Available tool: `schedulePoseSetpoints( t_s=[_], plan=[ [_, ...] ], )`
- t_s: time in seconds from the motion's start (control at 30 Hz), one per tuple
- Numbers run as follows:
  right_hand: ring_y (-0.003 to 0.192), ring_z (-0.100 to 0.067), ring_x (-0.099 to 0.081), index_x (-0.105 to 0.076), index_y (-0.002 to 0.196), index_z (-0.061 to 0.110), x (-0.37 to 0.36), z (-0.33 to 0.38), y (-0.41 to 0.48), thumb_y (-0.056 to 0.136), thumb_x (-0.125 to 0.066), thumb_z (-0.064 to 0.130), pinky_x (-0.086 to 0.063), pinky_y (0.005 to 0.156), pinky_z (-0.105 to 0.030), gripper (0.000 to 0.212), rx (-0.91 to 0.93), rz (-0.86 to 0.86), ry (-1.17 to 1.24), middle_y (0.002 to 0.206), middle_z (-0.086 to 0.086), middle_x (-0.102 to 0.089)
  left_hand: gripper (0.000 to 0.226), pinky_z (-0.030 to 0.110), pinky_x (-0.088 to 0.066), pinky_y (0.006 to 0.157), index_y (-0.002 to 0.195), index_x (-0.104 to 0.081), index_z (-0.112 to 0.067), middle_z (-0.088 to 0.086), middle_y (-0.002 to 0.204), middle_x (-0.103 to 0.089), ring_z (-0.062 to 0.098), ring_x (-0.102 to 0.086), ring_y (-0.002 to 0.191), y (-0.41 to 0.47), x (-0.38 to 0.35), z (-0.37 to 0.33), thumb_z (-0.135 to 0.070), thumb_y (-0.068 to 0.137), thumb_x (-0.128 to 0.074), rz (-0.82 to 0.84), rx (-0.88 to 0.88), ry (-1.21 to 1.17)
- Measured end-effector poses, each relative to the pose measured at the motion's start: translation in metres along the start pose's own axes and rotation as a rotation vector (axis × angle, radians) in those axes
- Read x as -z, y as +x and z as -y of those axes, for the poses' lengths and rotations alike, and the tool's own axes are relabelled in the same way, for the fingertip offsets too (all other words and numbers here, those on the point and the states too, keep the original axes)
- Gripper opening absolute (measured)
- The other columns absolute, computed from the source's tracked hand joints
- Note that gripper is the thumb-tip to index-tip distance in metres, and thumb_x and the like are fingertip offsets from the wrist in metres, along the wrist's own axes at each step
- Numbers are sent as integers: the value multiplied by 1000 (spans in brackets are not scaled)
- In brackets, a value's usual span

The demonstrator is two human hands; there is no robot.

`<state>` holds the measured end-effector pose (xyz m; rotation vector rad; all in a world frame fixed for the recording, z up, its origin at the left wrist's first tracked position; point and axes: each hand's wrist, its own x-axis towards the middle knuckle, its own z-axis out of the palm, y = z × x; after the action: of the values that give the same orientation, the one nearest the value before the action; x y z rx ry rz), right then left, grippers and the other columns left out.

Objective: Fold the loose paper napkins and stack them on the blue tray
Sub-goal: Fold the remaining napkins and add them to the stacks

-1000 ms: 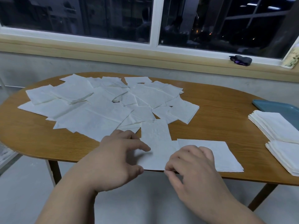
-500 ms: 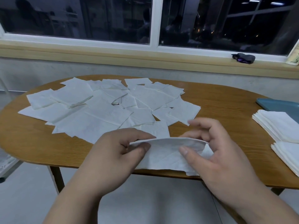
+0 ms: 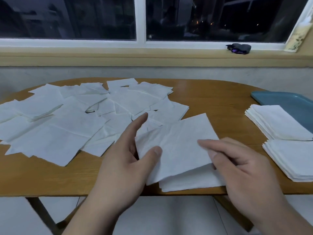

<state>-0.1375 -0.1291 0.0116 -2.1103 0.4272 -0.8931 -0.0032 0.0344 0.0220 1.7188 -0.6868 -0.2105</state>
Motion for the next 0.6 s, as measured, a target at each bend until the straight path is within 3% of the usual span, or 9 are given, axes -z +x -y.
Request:
schedulePoseSetpoints(
  t_s=[0.07, 0.13, 0.23, 0.3, 0.47, 0.6],
  plan=[
    [69, -7, -60, -72, 97, 45, 5, -7, 4, 94, -60, 16, -43, 55, -12, 32, -111, 13, 29, 80, 16, -69, 71, 19, -42, 55, 127, -28, -79, -4, 70, -63, 13, -56, 59, 1, -8, -3, -37, 85, -66, 12, 14, 95],
    [67, -1, -60, -70, 99, 45, 11, -13, 7, 92, -60, 20, -41, 54, -6, 27, -164, 4, 24, 83, 28, -68, 73, 16, -42, 58, 126, -20, -83, 0, 77, -63, 13, -55, 62, 5, -15, 0, -40, 86, -65, 22, 10, 170],
    [66, -2, -59, -72, 103, 42, 15, -21, 6, 92, -60, 21, -40, 53, -7, 26, -211, 14, -9, 86, 29, -67, 48, 6, -38, 59, 109, -50, -78, -12, 75, -66, -1, -55, 64, 10, -19, 5, -41, 84, -67, 48, -30, 265],
    [70, -2, -60, -73, 105, 40, 17, -26, 5, 93, -61, 21, -41, 57, -7, 26, -221, 32, -66, 91, 28, -65, 26, 0, -35, 64, 87, -69, -63, -28, 83, -68, -11, -59, 80, 11, -22, 8, -38, 82, -72, 77, -20, 268],
    [92, 1, -54, -72, 112, 37, 19, -35, 3, 92, -58, 23, -39, 71, -8, 28, -178, 123, -216, 93, 26, -59, 16, 4, -37, 65, 85, -75, -50, -22, 88, -65, -3, -60, 78, 14, -21, 17, -35, 79, -75, 146, -29, 352],
    [103, 0, -48, -72, 115, 35, 15, -42, 0, 91, -54, 29, -37, 74, -9, 31, -99, 196, -369, 97, 29, -55, 23, 5, -35, 72, 97, -73, -47, -23, 91, -60, -2, -55, 93, 16, -19, 22, -30, 82, -72, 236, -42, 447]
  ],
)
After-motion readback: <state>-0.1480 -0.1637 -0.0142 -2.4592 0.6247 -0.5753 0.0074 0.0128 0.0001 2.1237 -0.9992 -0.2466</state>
